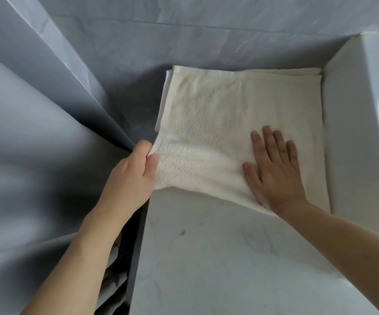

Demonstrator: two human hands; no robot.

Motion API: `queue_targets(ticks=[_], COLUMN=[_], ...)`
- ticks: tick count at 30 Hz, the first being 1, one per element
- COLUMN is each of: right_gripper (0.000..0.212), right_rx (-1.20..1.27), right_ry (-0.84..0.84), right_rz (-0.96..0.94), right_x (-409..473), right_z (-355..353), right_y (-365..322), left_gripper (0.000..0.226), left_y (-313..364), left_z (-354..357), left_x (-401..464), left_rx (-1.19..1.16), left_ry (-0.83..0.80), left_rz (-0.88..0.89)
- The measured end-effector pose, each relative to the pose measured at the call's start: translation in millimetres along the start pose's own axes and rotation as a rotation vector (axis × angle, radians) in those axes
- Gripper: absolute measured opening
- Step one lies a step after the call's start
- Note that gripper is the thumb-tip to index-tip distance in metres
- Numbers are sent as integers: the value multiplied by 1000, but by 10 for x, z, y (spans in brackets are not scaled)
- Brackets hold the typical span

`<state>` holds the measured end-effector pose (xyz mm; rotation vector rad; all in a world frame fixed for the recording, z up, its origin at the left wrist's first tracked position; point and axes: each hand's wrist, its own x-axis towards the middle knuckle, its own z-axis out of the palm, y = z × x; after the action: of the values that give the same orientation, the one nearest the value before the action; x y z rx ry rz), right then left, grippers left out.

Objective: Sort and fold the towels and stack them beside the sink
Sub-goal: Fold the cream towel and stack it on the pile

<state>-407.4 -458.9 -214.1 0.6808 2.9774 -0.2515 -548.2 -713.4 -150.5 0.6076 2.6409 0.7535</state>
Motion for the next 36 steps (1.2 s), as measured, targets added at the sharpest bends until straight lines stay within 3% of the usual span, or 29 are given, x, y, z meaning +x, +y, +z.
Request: queue_targets(ticks=[3,6,12,15,20,27,31,34,36], right_gripper=[75,78,76,70,52,21,21,23,23], right_rx=[4,-10,13,124,91,47,82,101,93], right_ry=[1,0,32,120,199,196,208,212,208], right_rz=[-23,-24,-39,-84,-379,-270,-227,-206,-199], right_x=[4,-1,7,-180,-783,-785,-767,-756,-763], right_z=[3,2,31,-28,-26,-64,-90,-114,-129], right_y=[31,44,37,34,20,89,53,49,34], left_gripper=[20,23,34,26,28,16,17,14,15], left_y=[-39,-71,72,71,67,150,221,275,248], left_z=[76,164,75,87,126,70,81,100,141], left_x=[-2,-34,-63,-58,-62,-134,-188,-266,-261], left_rx=[80,41,-504,-458,-319,-343,-627,-909,-977], left_ry=[-122,-195,-77,-95,-239,-326,-263,-150,-110], left_rz=[-210,-289,-387,-414,-523,-597,-531,-571,-615])
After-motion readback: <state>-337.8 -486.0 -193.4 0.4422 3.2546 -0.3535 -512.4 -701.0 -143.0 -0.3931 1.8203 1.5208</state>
